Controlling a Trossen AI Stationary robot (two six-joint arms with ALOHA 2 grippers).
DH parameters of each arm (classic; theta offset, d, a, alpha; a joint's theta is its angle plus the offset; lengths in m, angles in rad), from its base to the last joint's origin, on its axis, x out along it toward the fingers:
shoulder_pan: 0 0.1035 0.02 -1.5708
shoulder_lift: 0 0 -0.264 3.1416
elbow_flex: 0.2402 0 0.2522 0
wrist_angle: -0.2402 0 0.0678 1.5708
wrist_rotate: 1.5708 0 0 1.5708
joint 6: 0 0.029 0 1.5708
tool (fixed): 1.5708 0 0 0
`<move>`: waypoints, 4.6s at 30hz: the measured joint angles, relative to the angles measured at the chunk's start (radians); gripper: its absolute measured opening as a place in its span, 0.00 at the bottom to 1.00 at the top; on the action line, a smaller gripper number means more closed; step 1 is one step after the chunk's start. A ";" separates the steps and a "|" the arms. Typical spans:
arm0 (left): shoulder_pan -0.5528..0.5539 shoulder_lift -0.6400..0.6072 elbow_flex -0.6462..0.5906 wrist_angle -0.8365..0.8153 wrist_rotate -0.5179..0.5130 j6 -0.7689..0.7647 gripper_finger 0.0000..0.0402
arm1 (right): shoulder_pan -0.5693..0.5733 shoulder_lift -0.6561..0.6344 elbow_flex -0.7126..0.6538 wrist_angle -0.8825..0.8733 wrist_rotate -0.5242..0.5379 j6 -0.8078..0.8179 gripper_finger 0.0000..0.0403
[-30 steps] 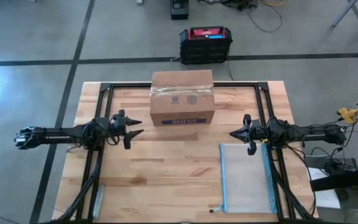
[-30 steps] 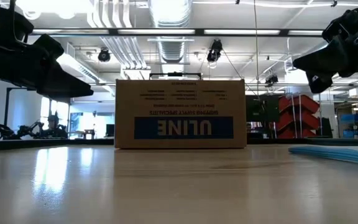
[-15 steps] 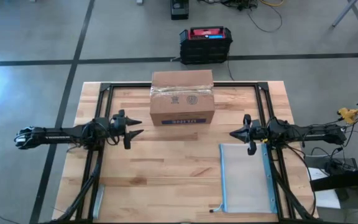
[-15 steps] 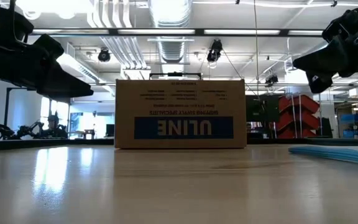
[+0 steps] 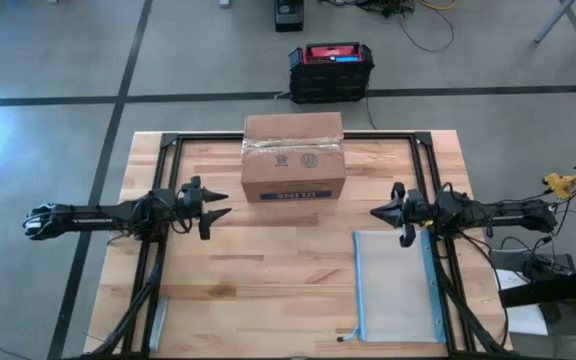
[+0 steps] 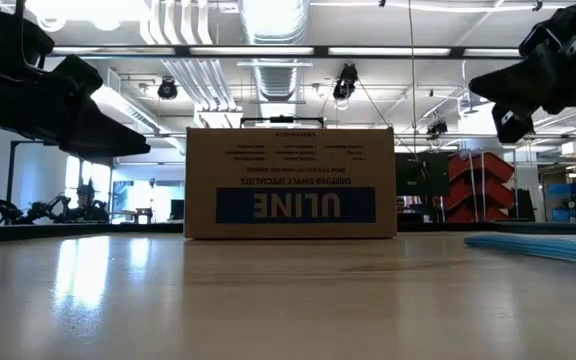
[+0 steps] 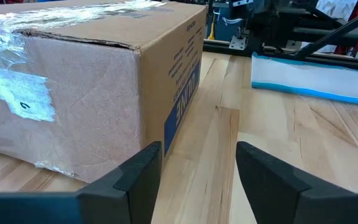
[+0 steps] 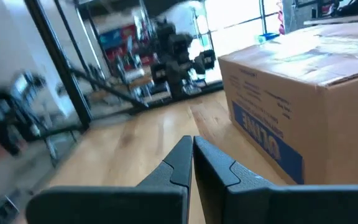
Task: Unpack boxes
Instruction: Open the cardboard box using a gray knife
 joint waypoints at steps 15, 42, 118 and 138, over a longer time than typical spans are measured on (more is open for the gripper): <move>0.000 0.000 0.000 0.201 0.040 0.003 0.45 | 0.063 0.357 0.000 0.423 0.107 0.086 0.00; -0.164 0.138 0.501 -0.592 0.288 -0.080 0.47 | 0.274 1.646 0.843 0.622 0.292 -0.096 0.00; -1.043 1.313 0.912 -0.919 -0.025 -0.966 0.00 | 0.339 1.881 1.266 0.138 0.223 -0.238 0.00; -0.778 1.180 0.892 -0.889 -0.680 -0.847 0.00 | 0.356 1.869 1.263 -0.066 0.346 -0.173 0.00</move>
